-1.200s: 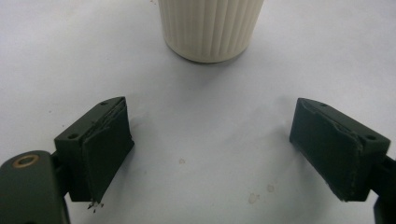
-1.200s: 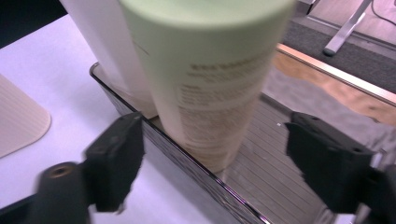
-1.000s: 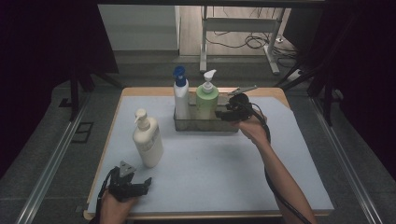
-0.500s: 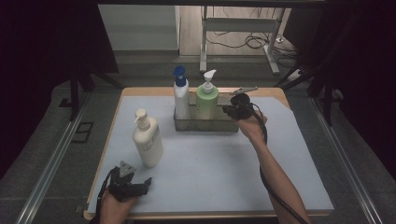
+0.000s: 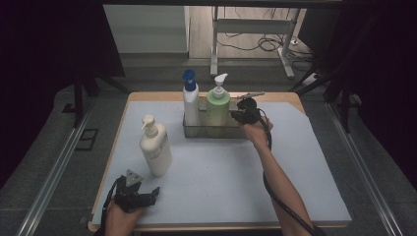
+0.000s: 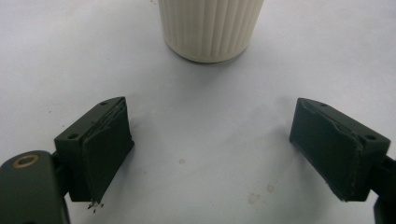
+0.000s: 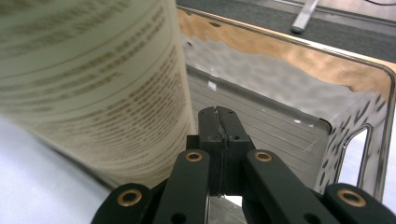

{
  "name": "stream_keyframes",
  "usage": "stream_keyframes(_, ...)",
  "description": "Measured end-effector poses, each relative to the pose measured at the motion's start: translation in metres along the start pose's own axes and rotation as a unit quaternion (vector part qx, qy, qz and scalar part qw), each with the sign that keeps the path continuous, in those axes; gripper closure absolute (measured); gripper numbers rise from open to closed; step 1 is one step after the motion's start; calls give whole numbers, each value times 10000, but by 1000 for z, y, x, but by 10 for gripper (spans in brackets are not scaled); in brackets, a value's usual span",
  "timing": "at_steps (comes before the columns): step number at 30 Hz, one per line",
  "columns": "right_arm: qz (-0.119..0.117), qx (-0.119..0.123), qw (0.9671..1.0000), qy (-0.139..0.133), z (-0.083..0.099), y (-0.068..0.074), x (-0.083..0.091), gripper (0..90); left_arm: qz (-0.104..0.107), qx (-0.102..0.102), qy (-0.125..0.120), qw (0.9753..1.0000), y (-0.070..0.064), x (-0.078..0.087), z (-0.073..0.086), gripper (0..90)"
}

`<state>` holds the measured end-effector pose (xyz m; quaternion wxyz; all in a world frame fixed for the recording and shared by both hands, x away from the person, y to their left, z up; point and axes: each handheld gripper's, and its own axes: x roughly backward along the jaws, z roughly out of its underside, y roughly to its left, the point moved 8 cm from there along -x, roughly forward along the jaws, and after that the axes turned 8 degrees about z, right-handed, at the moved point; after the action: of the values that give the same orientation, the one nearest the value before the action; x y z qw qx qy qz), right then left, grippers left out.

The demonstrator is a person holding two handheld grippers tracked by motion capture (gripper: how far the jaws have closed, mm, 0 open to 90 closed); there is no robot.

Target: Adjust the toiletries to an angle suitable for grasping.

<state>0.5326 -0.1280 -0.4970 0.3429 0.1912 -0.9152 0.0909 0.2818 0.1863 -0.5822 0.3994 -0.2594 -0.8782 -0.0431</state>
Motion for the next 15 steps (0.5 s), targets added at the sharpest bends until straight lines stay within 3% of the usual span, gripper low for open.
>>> stream_keyframes(9,88,-114,9999,94,-3,3,-13,889,1,0,1,10000,0,0,0,122)
stream_keyframes(15,-32,-184,9997,167,-4,7,-19,892,3,1,4,10000,0,0,0,122)
